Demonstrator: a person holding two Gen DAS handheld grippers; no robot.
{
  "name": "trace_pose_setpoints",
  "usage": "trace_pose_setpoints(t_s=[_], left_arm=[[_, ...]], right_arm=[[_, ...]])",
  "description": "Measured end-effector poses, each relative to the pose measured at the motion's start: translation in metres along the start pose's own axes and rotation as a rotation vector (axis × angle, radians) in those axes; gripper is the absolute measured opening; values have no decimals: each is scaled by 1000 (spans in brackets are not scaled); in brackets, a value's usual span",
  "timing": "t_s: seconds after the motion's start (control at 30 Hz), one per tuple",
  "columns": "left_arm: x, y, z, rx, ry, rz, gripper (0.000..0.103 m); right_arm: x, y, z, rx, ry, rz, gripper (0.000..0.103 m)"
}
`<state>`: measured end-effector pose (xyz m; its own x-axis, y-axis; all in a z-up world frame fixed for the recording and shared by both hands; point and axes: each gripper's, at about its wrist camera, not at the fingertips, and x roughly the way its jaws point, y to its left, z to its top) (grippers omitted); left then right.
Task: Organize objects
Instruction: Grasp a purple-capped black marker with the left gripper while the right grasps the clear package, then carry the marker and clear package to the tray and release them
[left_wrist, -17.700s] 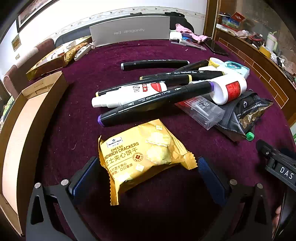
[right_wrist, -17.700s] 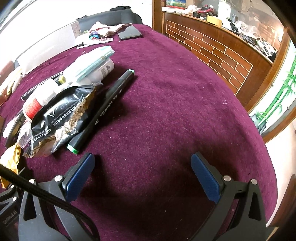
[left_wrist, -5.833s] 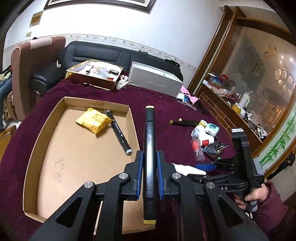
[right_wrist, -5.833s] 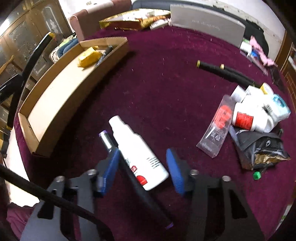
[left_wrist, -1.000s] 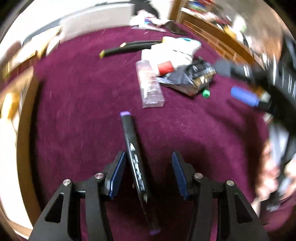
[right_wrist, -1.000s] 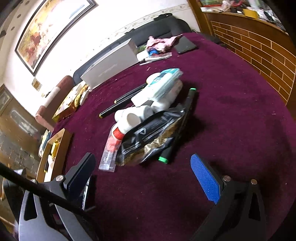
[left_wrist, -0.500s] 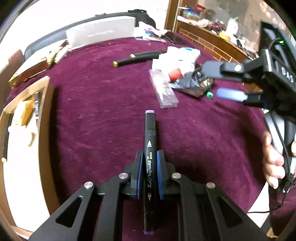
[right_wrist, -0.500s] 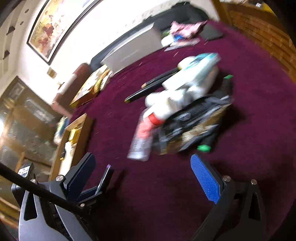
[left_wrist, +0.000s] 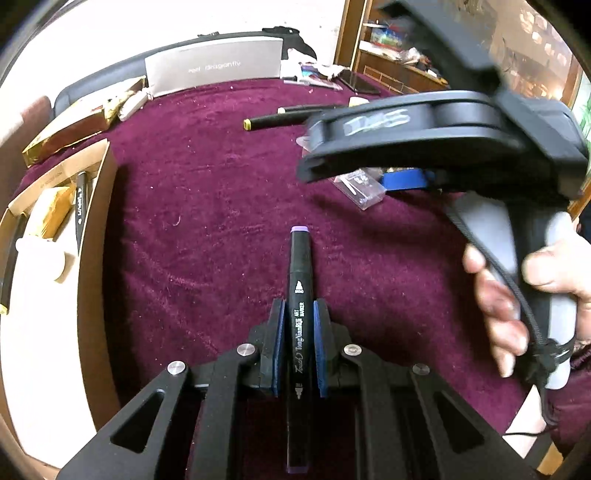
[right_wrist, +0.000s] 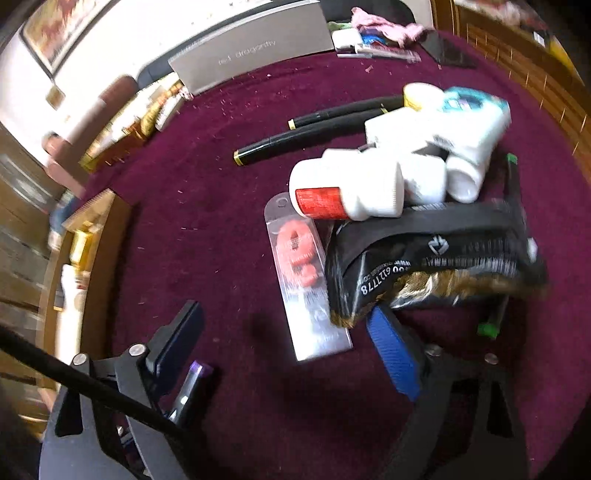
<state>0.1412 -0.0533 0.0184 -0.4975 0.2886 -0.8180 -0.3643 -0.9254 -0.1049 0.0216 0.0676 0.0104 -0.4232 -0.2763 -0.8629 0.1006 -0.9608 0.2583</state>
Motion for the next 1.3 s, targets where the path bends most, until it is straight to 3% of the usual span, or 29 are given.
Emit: trace_pose_setpoints(t_s=[0.07, 0.13, 0.17, 0.23, 0.37, 0.6, 0.7, 0.8, 1.0, 1.17, 1.3], left_arm=[[-2, 0, -3, 8, -12, 0, 12], [-5, 2, -5, 4, -13, -22, 12], [-6, 7, -5, -12, -9, -47, 12], [-10, 16, -7, -56, -3, -92, 12], [-26, 32, -11, -106, -36, -125, 12], [-69, 62, -20, -196, -125, -156, 12], [-92, 84, -24, -245, -170, -130, 12], [-110, 111, -27, -287, -203, -49, 12], [-108, 180, -27, -392, -169, 69, 12], [-93, 224, -33, -455, -122, 122, 12], [-74, 244, -29, -484, -70, 150, 12]], right_arm=[[4, 11, 1, -48, 0, -94, 76], [7, 20, -1, -100, -17, -195, 51], [6, 22, -3, -117, -26, -222, 34], [0, 17, -5, -109, -26, -180, 26], [-10, 2, -10, -34, -11, -74, 25], [-30, 10, -20, 14, -21, 63, 25], [-48, 29, -20, -11, -50, 121, 25], [-61, 56, -16, -46, -59, 204, 26], [-51, 124, -13, -137, 21, 342, 26], [-21, 177, -17, -200, 88, 368, 26], [15, 205, -26, -212, 192, 399, 26]])
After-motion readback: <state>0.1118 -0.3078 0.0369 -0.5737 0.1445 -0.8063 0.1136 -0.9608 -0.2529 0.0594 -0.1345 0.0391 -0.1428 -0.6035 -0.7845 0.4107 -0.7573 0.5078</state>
